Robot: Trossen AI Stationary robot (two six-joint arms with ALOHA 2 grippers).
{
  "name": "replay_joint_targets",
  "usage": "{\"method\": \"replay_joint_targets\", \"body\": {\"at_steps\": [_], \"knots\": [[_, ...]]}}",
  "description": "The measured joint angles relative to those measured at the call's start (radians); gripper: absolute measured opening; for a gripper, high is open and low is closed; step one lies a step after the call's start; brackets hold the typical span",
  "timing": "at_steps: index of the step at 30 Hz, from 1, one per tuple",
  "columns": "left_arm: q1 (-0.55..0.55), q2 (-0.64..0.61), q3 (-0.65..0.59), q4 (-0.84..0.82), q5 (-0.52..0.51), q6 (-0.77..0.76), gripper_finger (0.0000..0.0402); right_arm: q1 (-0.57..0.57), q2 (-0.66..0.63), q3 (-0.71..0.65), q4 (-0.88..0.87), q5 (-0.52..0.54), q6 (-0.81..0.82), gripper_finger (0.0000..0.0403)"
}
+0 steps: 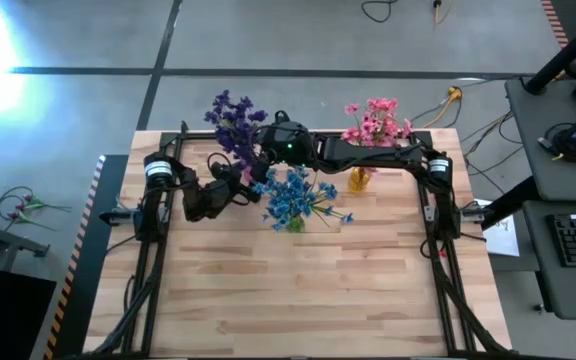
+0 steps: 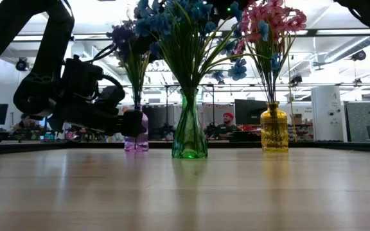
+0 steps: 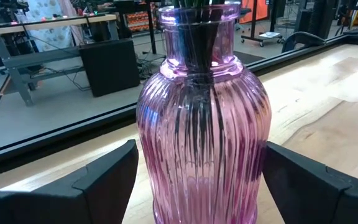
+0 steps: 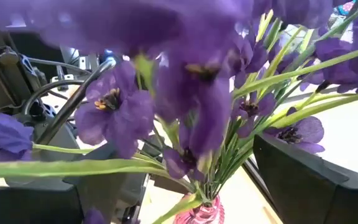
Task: Sort flowers into vase by color
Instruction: Put the violet flowers into the violet vase
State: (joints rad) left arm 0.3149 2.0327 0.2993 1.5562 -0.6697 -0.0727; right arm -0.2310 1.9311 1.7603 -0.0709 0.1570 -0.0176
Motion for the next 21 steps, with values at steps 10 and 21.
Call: {"method": "replay_joint_targets", "body": {"at_steps": [10, 21], "knots": [[-0.011, -0.008, -0.017, 0.016, 0.0, 0.0, 0.0311, 0.0, -0.039, 0.0, -0.023, 0.002, -0.002, 0.0345], [-0.013, -0.09, -0.069, 0.015, 0.0, -0.016, 0.0311, 0.0, -0.05, 0.0, -0.051, 0.002, -0.001, 0.0348]]}}
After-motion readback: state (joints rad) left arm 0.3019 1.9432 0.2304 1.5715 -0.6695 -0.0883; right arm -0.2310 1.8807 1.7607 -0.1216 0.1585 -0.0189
